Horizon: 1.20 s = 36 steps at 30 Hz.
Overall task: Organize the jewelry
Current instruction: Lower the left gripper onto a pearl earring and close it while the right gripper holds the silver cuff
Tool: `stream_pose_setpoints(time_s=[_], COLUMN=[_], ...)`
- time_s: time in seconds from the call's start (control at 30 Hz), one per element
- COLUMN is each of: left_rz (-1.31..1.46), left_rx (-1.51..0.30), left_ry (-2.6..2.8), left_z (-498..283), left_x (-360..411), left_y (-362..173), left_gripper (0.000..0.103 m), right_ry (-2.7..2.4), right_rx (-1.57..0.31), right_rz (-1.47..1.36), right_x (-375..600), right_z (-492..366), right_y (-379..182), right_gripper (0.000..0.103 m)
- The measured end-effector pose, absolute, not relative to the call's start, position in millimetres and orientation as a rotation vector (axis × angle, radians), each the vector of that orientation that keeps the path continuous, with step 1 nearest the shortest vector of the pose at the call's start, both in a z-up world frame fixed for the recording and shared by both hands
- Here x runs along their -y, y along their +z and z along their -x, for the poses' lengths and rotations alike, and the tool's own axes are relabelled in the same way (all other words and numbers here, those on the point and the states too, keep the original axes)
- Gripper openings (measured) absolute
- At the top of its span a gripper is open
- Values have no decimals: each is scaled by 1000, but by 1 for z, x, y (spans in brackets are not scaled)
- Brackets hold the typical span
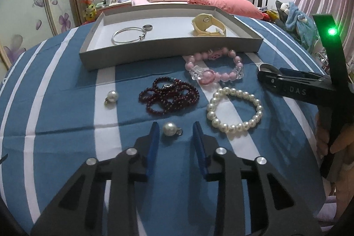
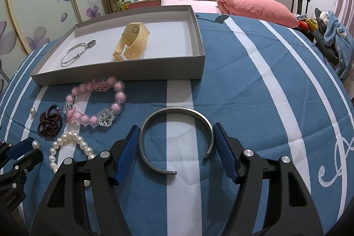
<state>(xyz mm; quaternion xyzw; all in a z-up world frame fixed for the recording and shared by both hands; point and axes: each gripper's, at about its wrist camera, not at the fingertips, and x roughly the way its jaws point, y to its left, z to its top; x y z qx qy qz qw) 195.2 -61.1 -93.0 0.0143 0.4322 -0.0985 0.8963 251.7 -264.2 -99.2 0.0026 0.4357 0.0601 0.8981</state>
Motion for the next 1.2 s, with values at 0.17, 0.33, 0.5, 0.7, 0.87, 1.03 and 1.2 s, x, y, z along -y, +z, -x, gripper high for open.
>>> stream_pose_setpoints(time_s=[0.17, 0.33, 0.5, 0.7, 0.87, 1.03, 1.2], left_rz=[-31, -38, -27, -18, -13, -13, -11], left_rx=[-897, -899, -899, -897, -892, -887, -877], left_ry=[-192, -184, -186, -180, -167, -156, -147], left_z=[-200, -204, -206, -206, -204, -201, -198], left_x=[65, 67, 66, 62, 57, 53, 49], left_y=[-93, -93, -93, -93, -93, -93, -90], left_gripper=[26, 16, 16, 16, 16, 16, 16], right_ry=[124, 124, 122, 122, 124, 135, 152], right_rx=[-902, -903, -903, -903, -904, -906, -910], right_rz=[-5, -4, 0, 3, 8, 18, 28], right_x=[264, 264, 264, 263, 263, 260, 258], right_z=[-252, -252, -252, -252, -250, -243, -231], right_y=[-99, -99, -99, -99, -98, -98, -97], right_gripper=[67, 67, 67, 67, 67, 67, 67])
